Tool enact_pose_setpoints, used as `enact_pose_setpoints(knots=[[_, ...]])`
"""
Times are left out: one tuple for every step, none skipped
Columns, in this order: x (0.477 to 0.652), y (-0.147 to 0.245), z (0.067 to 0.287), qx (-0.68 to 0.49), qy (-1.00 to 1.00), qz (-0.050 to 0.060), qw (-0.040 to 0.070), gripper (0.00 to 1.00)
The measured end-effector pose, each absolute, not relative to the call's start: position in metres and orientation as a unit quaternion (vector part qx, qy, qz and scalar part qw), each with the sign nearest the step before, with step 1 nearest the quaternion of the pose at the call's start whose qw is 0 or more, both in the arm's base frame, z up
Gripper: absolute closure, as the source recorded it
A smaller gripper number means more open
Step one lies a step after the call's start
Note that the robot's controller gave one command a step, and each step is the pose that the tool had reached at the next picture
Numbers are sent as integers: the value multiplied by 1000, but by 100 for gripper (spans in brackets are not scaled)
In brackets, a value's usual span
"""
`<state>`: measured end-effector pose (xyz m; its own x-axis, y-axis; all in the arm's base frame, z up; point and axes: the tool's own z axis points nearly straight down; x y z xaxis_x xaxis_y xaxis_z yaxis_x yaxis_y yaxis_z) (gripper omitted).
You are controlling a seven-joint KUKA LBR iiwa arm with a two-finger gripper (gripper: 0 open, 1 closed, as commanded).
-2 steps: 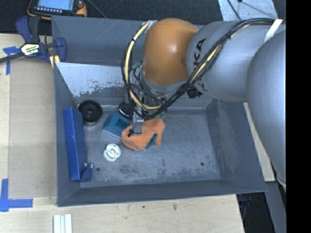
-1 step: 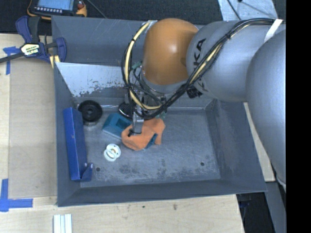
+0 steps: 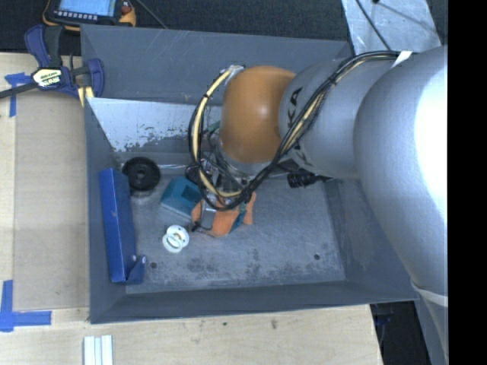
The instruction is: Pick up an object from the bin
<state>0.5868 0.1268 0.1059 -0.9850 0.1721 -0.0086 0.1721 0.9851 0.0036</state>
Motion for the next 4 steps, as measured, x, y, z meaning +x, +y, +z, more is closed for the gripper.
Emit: enact_pose_setpoints(knots=[[600,106,73,41,999,3,-5,100],[600,106,73,40,999,3,-5,100],[597,102,109,-24,1000,0,-2,0],[597,102,151,-88,996,0,1,0]])
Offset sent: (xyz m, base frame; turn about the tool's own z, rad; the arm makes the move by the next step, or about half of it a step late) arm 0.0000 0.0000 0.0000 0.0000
